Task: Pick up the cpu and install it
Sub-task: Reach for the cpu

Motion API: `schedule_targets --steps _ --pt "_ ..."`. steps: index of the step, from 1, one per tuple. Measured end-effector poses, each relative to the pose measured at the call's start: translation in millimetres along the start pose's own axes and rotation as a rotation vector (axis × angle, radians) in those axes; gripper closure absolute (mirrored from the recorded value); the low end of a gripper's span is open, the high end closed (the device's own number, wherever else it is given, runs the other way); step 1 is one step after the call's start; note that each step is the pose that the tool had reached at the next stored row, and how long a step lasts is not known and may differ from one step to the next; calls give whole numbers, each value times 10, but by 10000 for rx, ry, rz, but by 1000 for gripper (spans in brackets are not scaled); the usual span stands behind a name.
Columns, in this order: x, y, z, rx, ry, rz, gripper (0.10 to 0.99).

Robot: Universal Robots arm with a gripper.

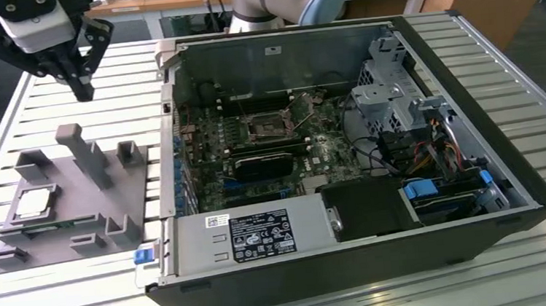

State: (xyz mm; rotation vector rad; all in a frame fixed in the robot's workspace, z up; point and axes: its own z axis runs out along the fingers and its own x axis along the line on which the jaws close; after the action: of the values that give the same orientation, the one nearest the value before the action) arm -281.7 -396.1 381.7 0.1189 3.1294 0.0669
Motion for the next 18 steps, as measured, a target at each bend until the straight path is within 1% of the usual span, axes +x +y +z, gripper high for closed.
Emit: schedule_targets --steps 5,11,18 --pt "203 -7 22 3 49 3 980" --pt "424 15 50 6 84 4 980" --pt "740 21 86 8 109 6 980"
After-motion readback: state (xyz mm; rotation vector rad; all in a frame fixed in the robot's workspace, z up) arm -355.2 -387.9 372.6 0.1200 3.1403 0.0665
